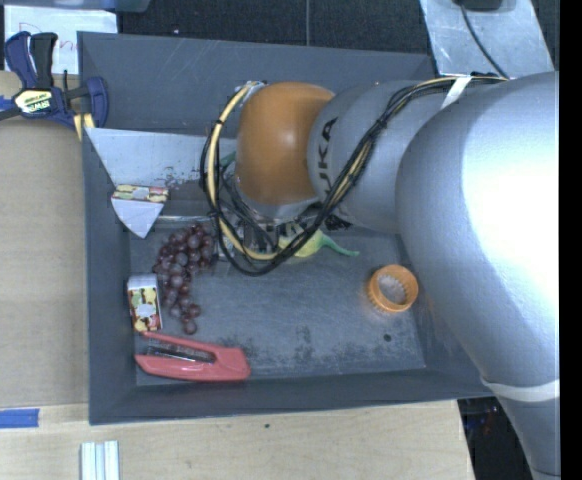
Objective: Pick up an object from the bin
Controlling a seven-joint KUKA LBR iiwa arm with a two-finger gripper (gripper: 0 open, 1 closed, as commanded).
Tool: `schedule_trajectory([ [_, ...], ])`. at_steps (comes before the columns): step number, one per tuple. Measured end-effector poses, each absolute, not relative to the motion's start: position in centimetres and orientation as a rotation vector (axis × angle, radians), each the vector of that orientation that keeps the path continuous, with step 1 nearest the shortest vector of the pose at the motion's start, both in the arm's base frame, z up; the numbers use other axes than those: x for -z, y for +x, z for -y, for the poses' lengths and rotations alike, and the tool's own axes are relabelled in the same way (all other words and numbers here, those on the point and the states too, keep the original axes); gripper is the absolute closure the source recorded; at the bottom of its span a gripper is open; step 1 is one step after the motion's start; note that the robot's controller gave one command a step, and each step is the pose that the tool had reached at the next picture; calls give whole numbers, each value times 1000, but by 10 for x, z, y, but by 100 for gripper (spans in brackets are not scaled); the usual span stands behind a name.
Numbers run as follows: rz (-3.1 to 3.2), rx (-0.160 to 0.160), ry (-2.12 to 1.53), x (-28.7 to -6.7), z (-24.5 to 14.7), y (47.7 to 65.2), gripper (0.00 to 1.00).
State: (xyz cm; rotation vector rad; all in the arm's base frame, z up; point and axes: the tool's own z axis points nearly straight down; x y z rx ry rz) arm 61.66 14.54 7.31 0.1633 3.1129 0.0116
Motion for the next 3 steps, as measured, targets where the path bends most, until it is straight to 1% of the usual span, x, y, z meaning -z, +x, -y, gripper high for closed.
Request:
schedule_trajectory([
  [1,-3125,-6,164,-99,-144,613,100],
  [2,-3120,-8,164,-154,-144,614,100],
  [3,-3112,-12,164,-178,-144,616,100],
])
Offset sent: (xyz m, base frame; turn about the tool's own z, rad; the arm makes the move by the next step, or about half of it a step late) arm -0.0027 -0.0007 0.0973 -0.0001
